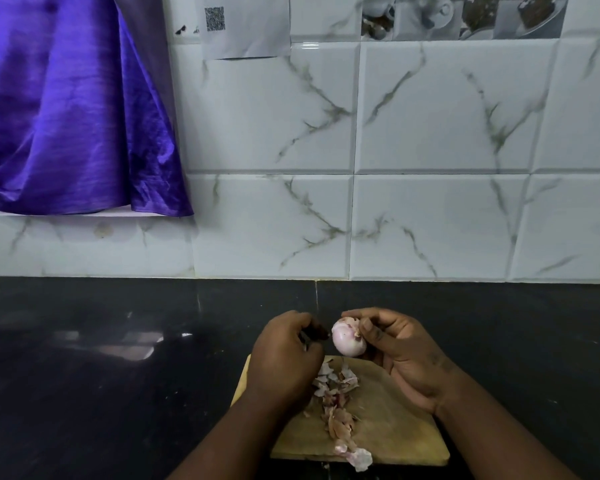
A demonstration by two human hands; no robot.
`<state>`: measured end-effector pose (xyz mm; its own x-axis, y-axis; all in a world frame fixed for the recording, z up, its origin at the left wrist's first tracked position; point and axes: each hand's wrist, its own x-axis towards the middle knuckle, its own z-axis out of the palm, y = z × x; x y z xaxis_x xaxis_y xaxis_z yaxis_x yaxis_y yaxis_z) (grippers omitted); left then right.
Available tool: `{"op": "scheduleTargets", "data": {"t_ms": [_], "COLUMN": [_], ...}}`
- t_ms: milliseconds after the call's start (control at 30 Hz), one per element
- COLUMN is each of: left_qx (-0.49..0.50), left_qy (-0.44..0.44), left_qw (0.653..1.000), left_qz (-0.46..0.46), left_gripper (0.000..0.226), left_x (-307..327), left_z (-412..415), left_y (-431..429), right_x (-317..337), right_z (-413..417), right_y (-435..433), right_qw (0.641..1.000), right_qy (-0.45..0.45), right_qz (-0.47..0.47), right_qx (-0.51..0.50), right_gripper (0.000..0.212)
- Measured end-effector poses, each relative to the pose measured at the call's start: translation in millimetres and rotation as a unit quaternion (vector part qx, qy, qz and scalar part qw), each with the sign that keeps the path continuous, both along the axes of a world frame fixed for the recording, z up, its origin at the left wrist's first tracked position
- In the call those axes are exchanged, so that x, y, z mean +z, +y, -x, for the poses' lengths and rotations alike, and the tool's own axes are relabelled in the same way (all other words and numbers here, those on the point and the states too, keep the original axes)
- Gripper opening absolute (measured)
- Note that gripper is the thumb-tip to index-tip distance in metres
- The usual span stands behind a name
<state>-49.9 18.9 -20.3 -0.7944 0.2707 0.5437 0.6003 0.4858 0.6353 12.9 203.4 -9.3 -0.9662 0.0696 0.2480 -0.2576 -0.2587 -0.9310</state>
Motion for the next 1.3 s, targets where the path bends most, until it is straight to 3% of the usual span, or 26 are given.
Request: {"op": "scheduleTargets", "data": {"t_ms": [167, 267, 467, 800, 1067, 1300], "left_qx": [-0.060, -0.098, -0.107, -0.131, -0.088, -0.070], "left_qy": [0.009, 0.069, 0.179, 0.237, 0.222, 0.030], "left_qw": [0.997, 0.990, 0.977, 0.955, 0.969, 0.994], "left_qz": [-0.057, -0.070, 0.044, 0.122, 0.067, -0.082], "left_gripper": [0.014, 0.020, 0.023, 0.022, 0.015, 0.005], "left_x": [2, 4, 4, 10, 3, -2], "left_z": [-4, -5, -1, -1, -1, -1], "left_y": [1, 2, -2, -3, 4, 8], "right_x": [1, 0, 0, 0, 1, 0], "right_z": [1, 1, 0, -3, -3, -1], "right_y": [1, 2, 5, 3, 0, 0], "right_qw": [0.998, 0.996, 0.989, 0.984, 0.986, 0.986], "right_qy": [-0.009, -0.014, -0.024, -0.051, -0.028, -0.004], "right_qz": [-0.044, -0.059, -0.113, -0.144, -0.141, -0.140], "right_qx": [-0.052, -0.068, -0.087, -0.091, -0.089, -0.094], "right_gripper": [0.040, 0.035, 0.029, 0.028, 0.027, 0.024]}}
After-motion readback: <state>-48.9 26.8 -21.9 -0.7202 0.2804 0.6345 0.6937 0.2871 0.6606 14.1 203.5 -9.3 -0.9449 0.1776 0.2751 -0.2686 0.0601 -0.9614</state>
